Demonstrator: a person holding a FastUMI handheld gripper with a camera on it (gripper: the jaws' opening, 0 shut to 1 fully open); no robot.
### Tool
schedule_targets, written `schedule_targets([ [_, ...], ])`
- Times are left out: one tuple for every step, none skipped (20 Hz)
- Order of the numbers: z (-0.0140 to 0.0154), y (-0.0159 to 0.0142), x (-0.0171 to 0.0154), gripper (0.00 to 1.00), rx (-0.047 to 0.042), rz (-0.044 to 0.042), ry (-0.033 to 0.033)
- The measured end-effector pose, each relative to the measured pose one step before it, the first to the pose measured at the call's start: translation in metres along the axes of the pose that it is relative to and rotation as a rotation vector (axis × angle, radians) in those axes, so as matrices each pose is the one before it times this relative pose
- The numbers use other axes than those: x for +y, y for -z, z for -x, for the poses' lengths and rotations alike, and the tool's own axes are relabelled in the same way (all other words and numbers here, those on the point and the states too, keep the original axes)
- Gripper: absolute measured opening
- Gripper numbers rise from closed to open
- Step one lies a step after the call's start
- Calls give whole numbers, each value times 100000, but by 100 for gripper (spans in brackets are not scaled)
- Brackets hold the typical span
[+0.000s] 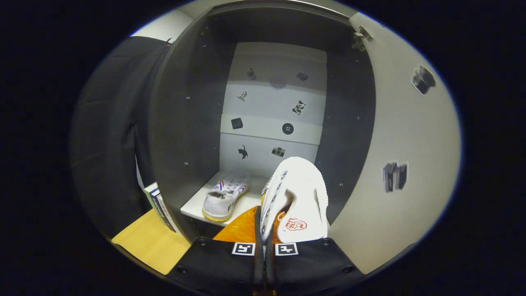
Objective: Open the shoe cabinet door, grab the shoes and put them into the shoe cabinet, then close the shoe cabinet door.
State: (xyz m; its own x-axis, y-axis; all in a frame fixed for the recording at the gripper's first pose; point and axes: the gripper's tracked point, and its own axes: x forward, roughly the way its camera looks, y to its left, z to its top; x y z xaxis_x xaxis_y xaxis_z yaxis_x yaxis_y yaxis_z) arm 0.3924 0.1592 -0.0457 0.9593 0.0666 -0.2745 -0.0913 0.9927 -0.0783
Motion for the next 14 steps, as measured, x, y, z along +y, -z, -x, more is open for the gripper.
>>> schedule_targets([
  [-1247,-937,21,3,-779,671,15],
  [-1736,-816,-29,4,-56,1205,-179],
  [-1744,-881,3,4,-1109,626,-131],
  [-1600,-579,67,4,-371,489,-345],
  [-1617,-276,-90,4,666,399,529],
  [-1556,-135,-120,3,796,952,736],
  [-1548,152,-110,4,1514,996,594],
  [-1608,406,64,3,1872,933,559],
  [-1331,835,25,3,3200,1433,222],
  [-1051,1116,124,3,3820,980,8],
  [-934,1255,366,3,3967,663,-807],
  [-964,1241,520,3,4231,551,-1411],
  [-701,871,495,4,3321,287,-1563],
  [-745,210,242,4,467,95,99],
])
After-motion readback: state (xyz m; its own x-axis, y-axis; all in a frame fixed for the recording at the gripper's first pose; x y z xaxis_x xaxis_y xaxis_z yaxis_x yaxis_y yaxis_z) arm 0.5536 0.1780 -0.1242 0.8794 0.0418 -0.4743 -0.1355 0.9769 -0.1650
